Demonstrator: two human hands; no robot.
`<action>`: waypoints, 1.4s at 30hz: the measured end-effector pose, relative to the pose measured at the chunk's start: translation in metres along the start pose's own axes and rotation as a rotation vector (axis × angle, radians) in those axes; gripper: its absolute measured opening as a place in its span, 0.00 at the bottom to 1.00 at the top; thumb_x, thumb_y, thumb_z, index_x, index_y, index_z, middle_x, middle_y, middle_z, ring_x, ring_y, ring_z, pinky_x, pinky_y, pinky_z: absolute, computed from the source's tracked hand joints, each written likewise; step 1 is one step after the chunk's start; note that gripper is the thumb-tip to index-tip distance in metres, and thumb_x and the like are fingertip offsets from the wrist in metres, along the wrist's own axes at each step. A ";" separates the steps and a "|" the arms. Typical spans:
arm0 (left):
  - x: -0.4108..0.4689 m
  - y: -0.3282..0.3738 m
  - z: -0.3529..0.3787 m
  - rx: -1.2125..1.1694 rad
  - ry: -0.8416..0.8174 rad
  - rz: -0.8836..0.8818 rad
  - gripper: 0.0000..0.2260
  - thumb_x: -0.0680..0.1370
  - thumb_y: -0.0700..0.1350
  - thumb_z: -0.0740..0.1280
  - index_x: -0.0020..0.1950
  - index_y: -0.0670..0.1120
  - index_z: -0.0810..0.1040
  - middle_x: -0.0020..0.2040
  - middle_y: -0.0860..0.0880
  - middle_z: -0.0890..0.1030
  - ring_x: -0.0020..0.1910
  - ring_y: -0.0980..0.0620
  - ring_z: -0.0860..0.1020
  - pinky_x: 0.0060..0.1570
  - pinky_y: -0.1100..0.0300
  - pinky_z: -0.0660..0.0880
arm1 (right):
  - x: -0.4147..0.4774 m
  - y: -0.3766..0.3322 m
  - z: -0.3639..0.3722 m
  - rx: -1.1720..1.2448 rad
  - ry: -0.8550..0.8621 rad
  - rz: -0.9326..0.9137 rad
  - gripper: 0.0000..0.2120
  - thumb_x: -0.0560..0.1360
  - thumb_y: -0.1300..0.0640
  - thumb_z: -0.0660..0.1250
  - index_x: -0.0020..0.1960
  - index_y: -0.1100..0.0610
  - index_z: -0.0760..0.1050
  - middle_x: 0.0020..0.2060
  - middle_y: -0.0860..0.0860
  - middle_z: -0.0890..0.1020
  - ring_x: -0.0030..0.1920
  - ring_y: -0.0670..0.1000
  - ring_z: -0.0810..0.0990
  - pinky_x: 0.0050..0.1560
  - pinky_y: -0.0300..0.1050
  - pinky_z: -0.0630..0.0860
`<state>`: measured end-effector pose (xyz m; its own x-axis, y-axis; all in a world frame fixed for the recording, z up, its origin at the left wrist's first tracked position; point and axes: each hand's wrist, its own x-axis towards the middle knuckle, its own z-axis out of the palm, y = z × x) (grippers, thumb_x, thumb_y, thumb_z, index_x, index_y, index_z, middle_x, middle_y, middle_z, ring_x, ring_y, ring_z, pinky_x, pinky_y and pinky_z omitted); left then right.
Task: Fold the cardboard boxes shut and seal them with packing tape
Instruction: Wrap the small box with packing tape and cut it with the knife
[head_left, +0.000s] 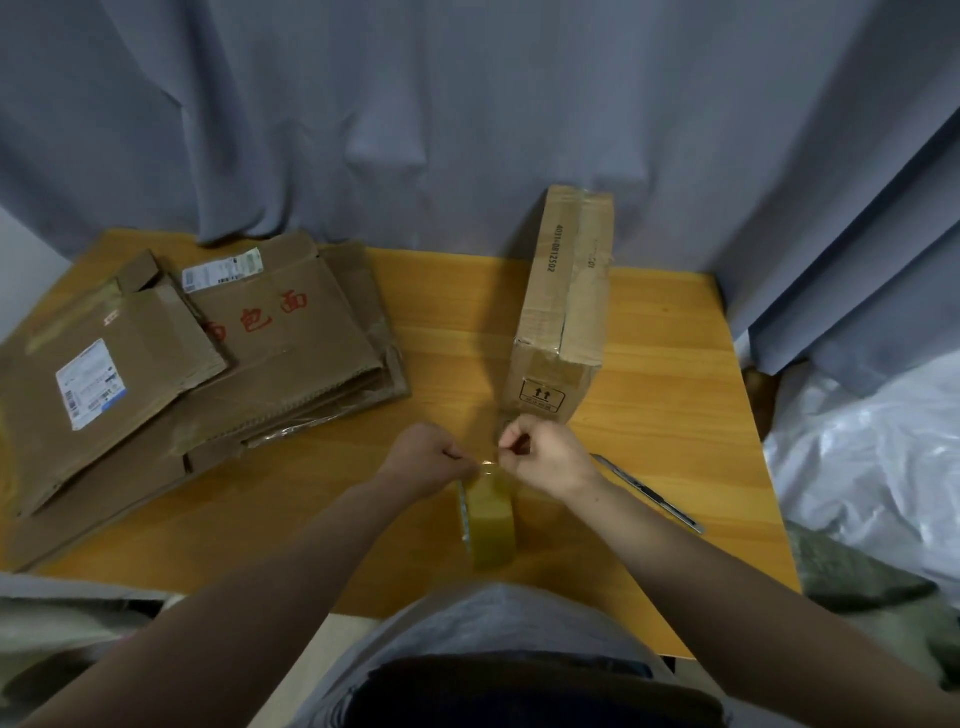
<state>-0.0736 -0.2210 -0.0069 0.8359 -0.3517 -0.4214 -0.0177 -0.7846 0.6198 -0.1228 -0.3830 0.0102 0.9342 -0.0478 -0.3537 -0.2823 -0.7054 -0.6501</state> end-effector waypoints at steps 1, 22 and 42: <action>0.002 0.003 -0.001 0.022 -0.012 -0.021 0.06 0.71 0.43 0.74 0.45 0.43 0.84 0.45 0.47 0.83 0.45 0.50 0.80 0.43 0.59 0.75 | -0.002 0.000 -0.003 0.028 0.099 -0.038 0.04 0.73 0.58 0.68 0.44 0.50 0.74 0.45 0.47 0.79 0.45 0.49 0.78 0.48 0.43 0.76; 0.103 0.091 -0.027 0.810 0.239 1.010 0.23 0.77 0.54 0.57 0.59 0.40 0.81 0.60 0.41 0.80 0.58 0.44 0.79 0.52 0.55 0.79 | 0.064 0.067 -0.068 -0.103 0.344 -0.360 0.37 0.71 0.59 0.73 0.74 0.64 0.59 0.75 0.58 0.59 0.76 0.54 0.53 0.75 0.44 0.51; 0.118 0.079 0.002 0.837 0.425 0.977 0.28 0.73 0.59 0.64 0.63 0.40 0.77 0.53 0.42 0.79 0.51 0.46 0.70 0.48 0.52 0.77 | 0.067 0.082 -0.070 -0.175 0.310 -0.365 0.46 0.68 0.61 0.76 0.77 0.61 0.50 0.77 0.55 0.52 0.75 0.47 0.44 0.72 0.32 0.41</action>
<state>0.0225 -0.3252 -0.0092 0.3904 -0.8753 0.2854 -0.8953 -0.4332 -0.1040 -0.0680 -0.4936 -0.0195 0.9935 0.0349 0.1086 0.0904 -0.8219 -0.5624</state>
